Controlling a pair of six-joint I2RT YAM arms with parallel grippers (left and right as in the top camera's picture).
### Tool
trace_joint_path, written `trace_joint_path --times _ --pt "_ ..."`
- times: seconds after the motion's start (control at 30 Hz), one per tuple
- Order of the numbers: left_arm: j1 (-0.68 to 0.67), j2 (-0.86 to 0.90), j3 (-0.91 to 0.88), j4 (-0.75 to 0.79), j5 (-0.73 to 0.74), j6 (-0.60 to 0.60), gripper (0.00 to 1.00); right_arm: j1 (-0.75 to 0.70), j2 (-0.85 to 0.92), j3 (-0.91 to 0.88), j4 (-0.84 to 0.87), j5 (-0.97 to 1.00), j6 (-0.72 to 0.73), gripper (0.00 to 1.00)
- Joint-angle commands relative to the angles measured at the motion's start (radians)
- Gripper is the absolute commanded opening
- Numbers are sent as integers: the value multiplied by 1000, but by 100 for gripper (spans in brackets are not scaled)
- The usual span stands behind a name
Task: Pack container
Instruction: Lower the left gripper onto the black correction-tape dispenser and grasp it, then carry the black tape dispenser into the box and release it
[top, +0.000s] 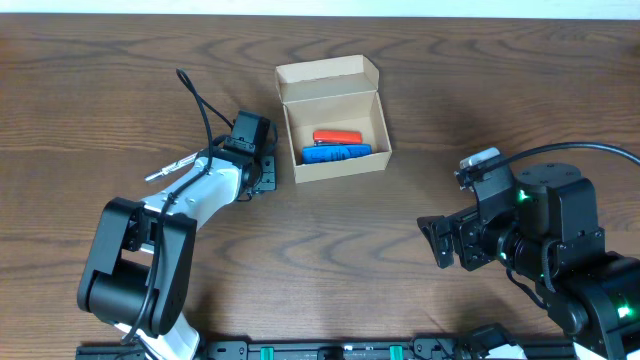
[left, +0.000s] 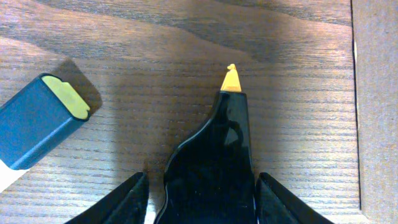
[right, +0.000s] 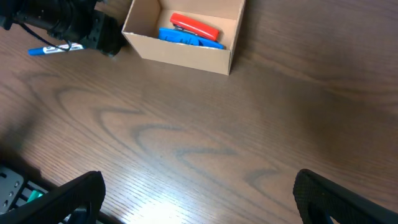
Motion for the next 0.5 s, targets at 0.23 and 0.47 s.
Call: trace_joint_path --times 0.23,0.47 --pt "4 47 -10 -5 -16 13 46 -6 -3 -3 -1 -3 -15 99" --pt "4 40 -2 -21 -18 29 35 -6 -3 -3 -1 -3 -15 98"
